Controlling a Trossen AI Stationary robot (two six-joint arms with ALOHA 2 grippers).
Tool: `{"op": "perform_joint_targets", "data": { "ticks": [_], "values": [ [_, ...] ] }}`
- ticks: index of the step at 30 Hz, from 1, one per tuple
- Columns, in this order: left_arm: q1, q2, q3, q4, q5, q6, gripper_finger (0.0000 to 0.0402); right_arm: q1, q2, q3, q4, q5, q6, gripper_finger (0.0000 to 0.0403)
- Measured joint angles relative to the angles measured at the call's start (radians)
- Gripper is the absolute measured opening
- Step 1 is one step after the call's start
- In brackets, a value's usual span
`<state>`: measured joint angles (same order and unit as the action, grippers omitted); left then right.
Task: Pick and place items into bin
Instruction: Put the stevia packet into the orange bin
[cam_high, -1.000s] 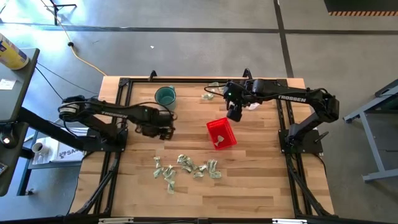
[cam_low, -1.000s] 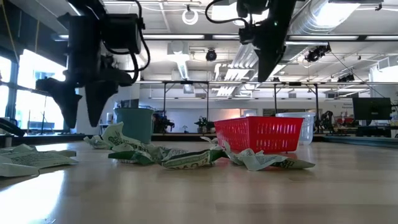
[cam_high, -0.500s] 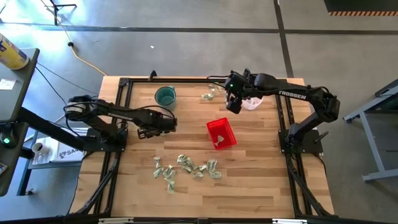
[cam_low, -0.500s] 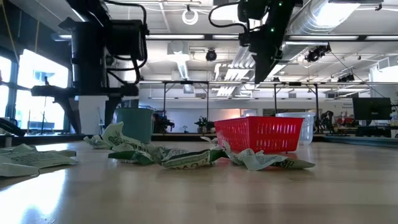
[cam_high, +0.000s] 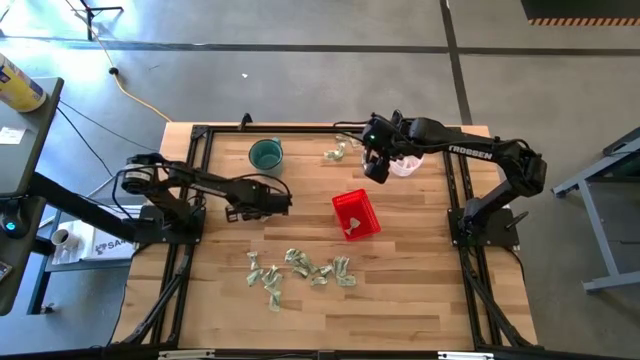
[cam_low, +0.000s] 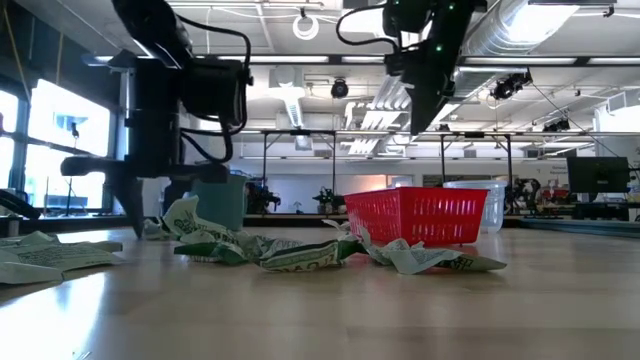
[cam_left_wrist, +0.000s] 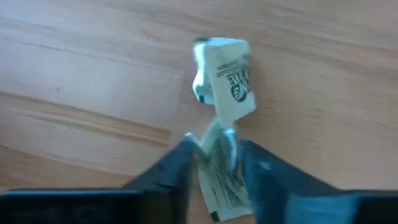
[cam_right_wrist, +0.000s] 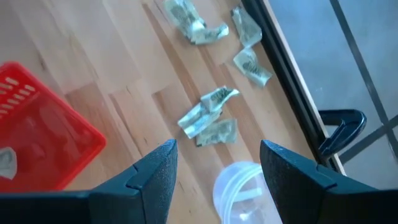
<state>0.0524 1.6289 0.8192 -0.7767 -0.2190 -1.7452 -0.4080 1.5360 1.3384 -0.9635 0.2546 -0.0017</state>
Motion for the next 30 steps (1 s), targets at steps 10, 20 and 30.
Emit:
{"op": "perform_joint_targets", "data": {
  "ticks": [10,20,30],
  "values": [
    [-0.002,-0.031,0.074,-0.005,0.078,0.209,0.0037,0.000,-0.021,0.000,-0.098,0.033,-0.022,0.0220],
    [-0.008,-0.022,0.274,0.438,-0.066,0.903,0.0022,0.002,-0.254,0.000,-0.126,0.152,0.092,0.0220],
    [0.119,0.204,0.346,0.923,0.296,1.120,0.0060,0.003,-0.405,0.000,-0.296,0.173,0.211,0.0220]
  ]
}}
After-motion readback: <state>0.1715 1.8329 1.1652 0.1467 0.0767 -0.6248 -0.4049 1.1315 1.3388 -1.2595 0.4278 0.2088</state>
